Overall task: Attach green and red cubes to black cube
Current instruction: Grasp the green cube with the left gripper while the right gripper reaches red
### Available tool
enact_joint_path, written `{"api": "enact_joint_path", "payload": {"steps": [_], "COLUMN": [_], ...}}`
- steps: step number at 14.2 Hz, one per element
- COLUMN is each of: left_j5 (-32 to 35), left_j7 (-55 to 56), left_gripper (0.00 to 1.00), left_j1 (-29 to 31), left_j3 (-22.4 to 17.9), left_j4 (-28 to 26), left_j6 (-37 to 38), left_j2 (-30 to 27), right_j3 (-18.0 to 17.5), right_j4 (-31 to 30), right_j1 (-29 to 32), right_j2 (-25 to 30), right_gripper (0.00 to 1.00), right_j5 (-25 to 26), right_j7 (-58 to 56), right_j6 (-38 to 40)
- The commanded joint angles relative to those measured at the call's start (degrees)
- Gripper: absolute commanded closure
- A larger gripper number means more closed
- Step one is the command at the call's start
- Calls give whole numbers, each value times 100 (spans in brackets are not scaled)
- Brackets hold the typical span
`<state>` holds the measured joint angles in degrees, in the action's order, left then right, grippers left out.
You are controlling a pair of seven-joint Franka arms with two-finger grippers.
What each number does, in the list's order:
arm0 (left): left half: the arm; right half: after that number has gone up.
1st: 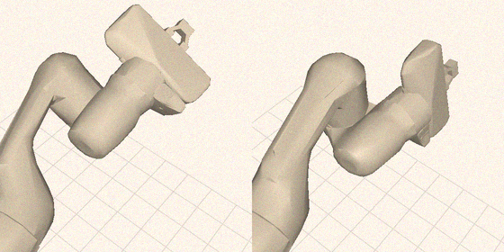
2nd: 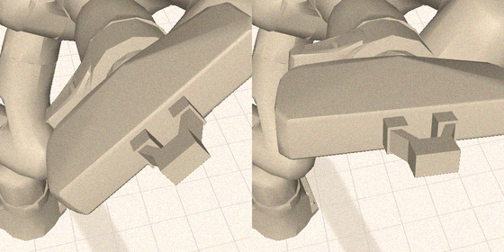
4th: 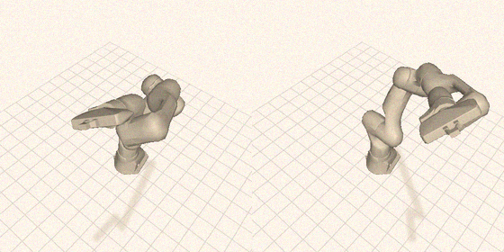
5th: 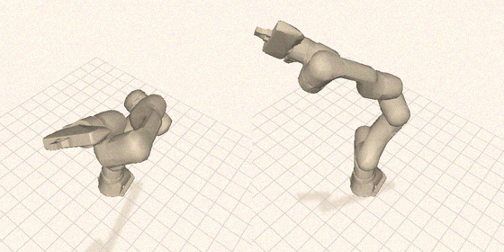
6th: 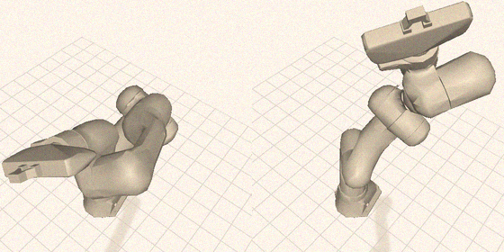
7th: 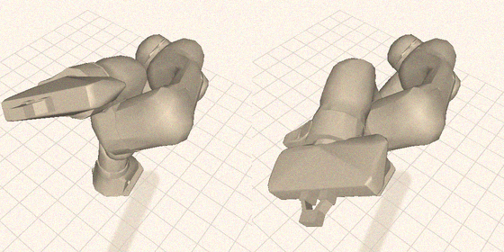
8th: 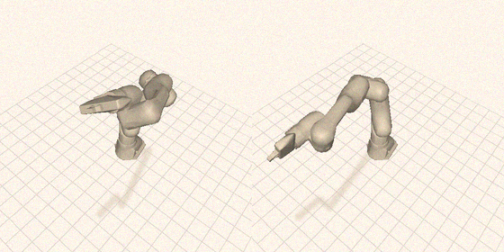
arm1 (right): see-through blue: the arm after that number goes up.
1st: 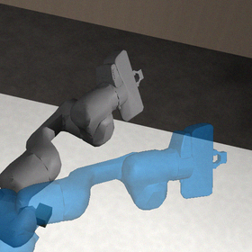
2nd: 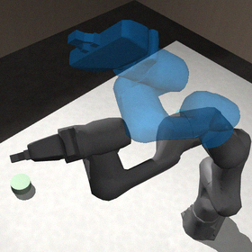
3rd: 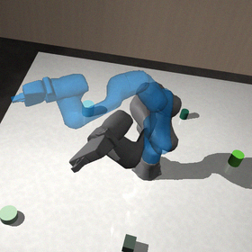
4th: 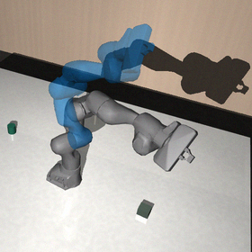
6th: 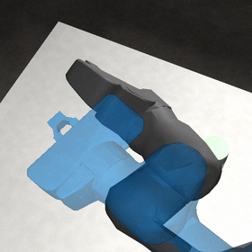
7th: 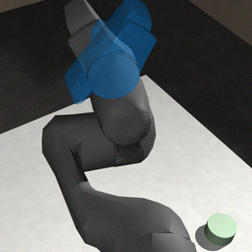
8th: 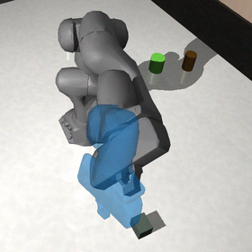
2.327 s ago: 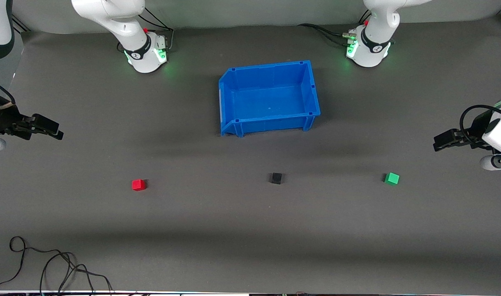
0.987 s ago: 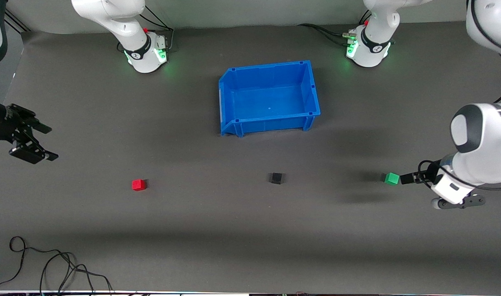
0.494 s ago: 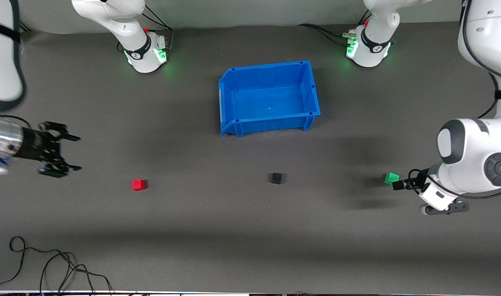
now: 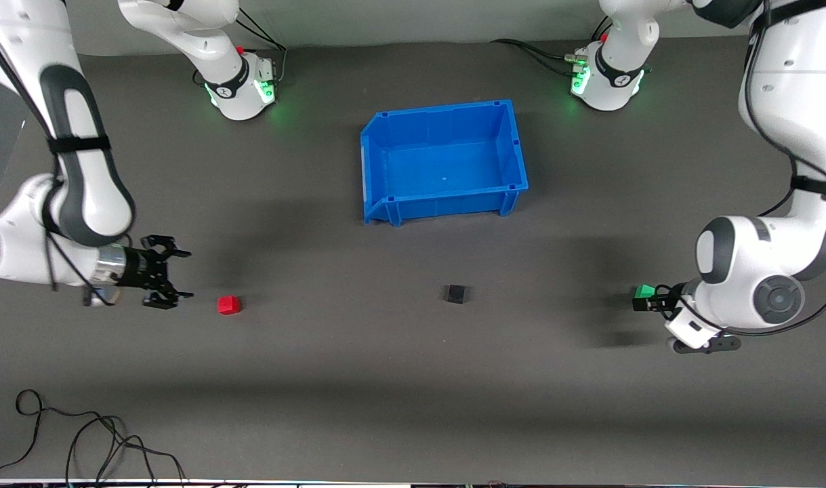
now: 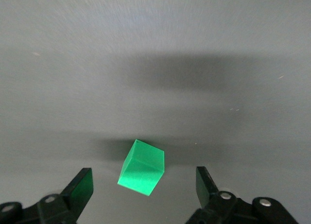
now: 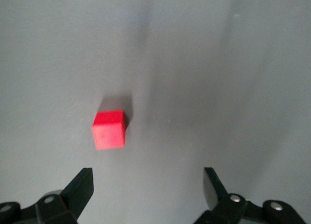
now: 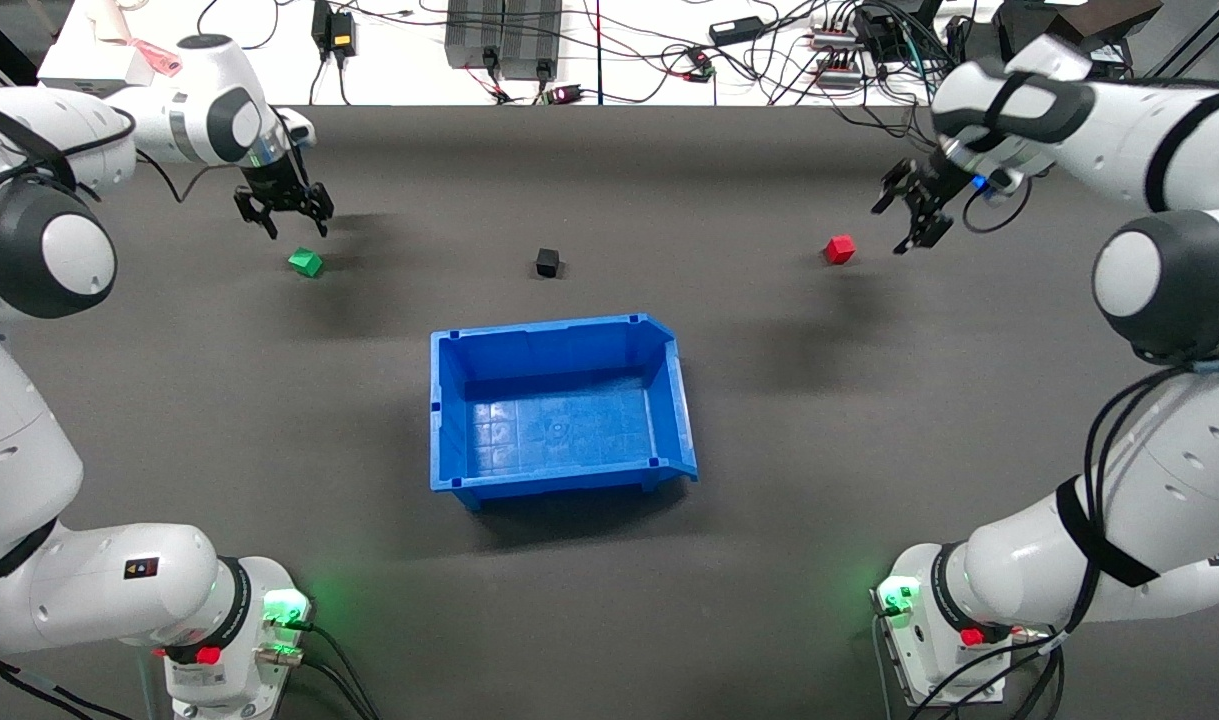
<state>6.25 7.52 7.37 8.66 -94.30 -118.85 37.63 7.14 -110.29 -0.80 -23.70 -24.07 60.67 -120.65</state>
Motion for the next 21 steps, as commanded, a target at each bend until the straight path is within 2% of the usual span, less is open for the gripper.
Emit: {"api": "enact_joint_path", "payload": {"steps": [1, 5, 7, 9, 10, 11, 12, 13, 14, 15, 16, 17, 19, 21], "left_j5": [200, 394, 386, 386, 394, 394, 394, 394, 394, 386, 386, 386, 386, 386], "left_j7": [4, -260, -251, -268, -329, -417, -479, -479, -479, -462, -462, -462, -462, -462], "left_gripper": [7, 10, 16, 28, 29, 29, 28, 28, 30, 32, 36, 41, 51, 60], "left_j1": [-52, -235, -228, -158, -140, -114, -113, -113, -113, -113, -122, -114, -113, -113], "left_j3": [-22, -31, -22, -22, -31, -49, -66, -66, -66, -66, -66, -66, -66, -66], "left_j4": [-79, -132, -211, -325, -343, -378, -404, -413, -422, -414, -414, -414, -414, -414], "left_j6": [-6, -59, -190, -322, -314, -323, -340, -366, -367, -367, -367, -375, -375, -384], "left_j2": [8, 78, 96, 43, 43, 52, 60, 69, 78, 78, 78, 87, 87, 96], "right_j3": [16, 7, 7, 7, 7, 7, 7, 7, 7, -2, -2, -2, -2, -2], "right_j4": [52, 358, 596, 658, 667, 667, 676, 676, 676, 676, 685, 693, 746, 816], "right_j1": [-60, -253, -271, -280, -280, -280, -271, -271, -280, -280, -280, -280, -298, -368], "right_j2": [-450, -890, -1092, -1181, -1233, -1242, -1242, -1251, -1260, -1260, -1260, -1260, -1251, -1225], "right_gripper": [0, 0, 0, 0, 0, 6, 19, 35, 42, 46, 59, 67, 73, 73], "right_j5": [-256, -607, -651, -651, -651, -651, -651, -651, -651, -651, -651, -643, -643, -643], "right_j7": [-311, -302, -302, -302, -302, -302, -302, -311, -302, -302, -302, -302, -284, -223], "right_j6": [-528, -978, -987, -1005, -1057, -1058, -1066, -1075, -1084, -1084, -1084, -1084, -1058, -1040]}}
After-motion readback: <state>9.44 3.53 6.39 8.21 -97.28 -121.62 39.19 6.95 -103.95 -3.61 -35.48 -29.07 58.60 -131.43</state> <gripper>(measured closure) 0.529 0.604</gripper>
